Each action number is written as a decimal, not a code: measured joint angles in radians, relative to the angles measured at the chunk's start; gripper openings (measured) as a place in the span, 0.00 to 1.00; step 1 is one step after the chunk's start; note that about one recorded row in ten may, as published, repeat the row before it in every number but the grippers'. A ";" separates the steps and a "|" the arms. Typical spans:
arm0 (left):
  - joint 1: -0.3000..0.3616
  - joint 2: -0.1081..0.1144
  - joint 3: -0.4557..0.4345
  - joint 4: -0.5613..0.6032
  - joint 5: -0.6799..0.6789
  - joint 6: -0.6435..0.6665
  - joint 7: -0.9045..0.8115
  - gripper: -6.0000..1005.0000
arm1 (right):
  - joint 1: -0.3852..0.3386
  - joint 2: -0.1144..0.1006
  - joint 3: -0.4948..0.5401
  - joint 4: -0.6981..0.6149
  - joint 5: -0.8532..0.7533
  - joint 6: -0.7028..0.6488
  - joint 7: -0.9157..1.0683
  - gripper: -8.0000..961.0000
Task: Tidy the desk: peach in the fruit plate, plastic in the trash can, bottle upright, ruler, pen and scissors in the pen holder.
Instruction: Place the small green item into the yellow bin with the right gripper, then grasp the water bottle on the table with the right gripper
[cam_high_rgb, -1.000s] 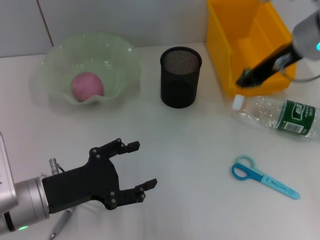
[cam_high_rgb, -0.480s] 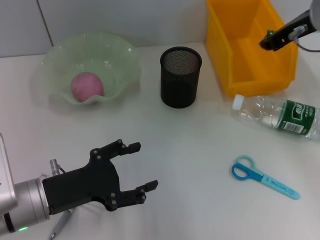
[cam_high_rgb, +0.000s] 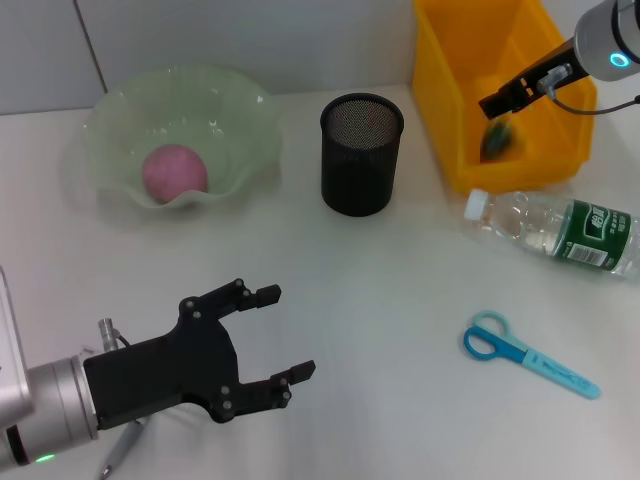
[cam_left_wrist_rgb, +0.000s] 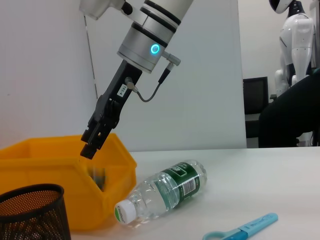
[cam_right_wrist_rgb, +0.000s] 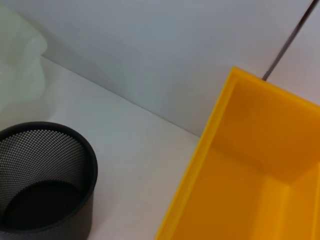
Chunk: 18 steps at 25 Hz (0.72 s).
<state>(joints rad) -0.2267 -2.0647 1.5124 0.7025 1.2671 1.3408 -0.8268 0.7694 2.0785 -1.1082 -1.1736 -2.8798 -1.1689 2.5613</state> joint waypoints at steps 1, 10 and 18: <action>0.000 0.000 0.000 0.000 0.000 0.000 0.000 0.82 | -0.003 0.000 0.000 -0.008 0.000 -0.008 -0.002 0.48; 0.000 0.000 -0.001 0.000 0.000 0.005 0.000 0.82 | -0.022 -0.002 0.021 -0.125 0.016 -0.130 -0.010 0.84; 0.010 0.000 -0.011 -0.002 0.000 0.022 -0.002 0.82 | -0.067 -0.004 0.063 -0.341 0.051 -0.513 -0.138 0.87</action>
<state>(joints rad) -0.2170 -2.0647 1.5012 0.7007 1.2671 1.3626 -0.8288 0.7028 2.0742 -1.0452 -1.5149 -2.8286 -1.6821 2.4233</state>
